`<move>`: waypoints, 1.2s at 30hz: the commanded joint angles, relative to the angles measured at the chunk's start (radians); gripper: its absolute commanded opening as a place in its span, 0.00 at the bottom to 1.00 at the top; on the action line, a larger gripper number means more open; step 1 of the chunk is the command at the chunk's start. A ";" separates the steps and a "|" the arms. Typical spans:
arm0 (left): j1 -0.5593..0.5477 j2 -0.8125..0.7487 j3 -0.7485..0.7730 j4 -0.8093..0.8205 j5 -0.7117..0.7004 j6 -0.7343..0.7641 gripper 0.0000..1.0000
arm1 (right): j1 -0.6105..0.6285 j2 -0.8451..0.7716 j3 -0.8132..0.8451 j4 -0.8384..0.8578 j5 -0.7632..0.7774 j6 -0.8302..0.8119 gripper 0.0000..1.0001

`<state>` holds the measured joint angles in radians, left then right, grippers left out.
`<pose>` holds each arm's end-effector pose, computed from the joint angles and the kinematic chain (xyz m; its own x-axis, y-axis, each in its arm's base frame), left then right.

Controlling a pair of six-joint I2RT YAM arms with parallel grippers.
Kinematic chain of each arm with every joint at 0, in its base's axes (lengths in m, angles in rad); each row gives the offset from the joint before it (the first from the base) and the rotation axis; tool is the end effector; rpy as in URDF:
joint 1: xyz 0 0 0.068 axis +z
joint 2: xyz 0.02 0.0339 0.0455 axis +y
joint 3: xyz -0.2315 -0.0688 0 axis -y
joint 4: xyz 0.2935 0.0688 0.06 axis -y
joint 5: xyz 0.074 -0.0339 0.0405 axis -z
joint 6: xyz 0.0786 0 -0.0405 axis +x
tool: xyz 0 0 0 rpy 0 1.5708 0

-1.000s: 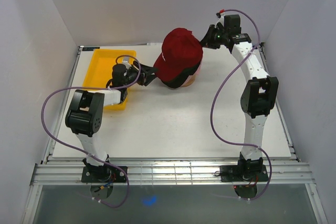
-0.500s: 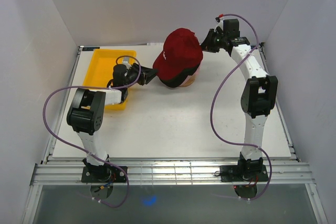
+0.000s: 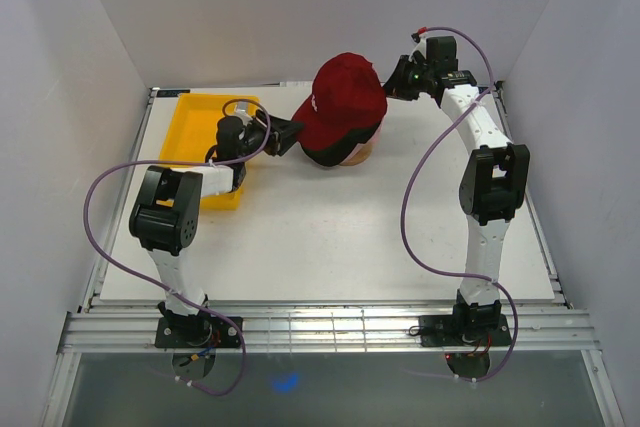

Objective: Stack the hats

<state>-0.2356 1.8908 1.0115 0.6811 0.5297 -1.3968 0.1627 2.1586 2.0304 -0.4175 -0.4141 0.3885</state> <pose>0.4431 -0.1472 0.1175 -0.7060 -0.7046 -0.0717 -0.0703 0.1705 -0.9828 0.5592 0.1238 0.2524 -0.6587 0.2433 -0.7120 -0.2573 0.8164 0.5171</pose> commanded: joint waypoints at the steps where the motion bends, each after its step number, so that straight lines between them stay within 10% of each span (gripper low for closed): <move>1: -0.007 -0.004 0.033 0.020 -0.010 -0.005 0.53 | -0.009 -0.036 0.008 -0.027 0.012 -0.010 0.14; 5: -0.010 -0.001 0.032 0.031 -0.014 -0.019 0.42 | -0.009 -0.031 0.014 -0.029 0.008 -0.007 0.14; 10: -0.014 -0.007 0.027 0.023 -0.027 -0.021 0.00 | -0.009 -0.036 0.013 -0.027 0.009 -0.010 0.14; 36: -0.050 0.016 0.116 -0.575 -0.198 0.188 0.00 | -0.009 -0.023 0.077 -0.032 -0.002 0.000 0.17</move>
<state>-0.2592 1.8664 1.1118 0.4515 0.4572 -1.3361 0.1516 2.1586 2.0682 -0.4469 -0.4026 0.3889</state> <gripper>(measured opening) 0.033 0.161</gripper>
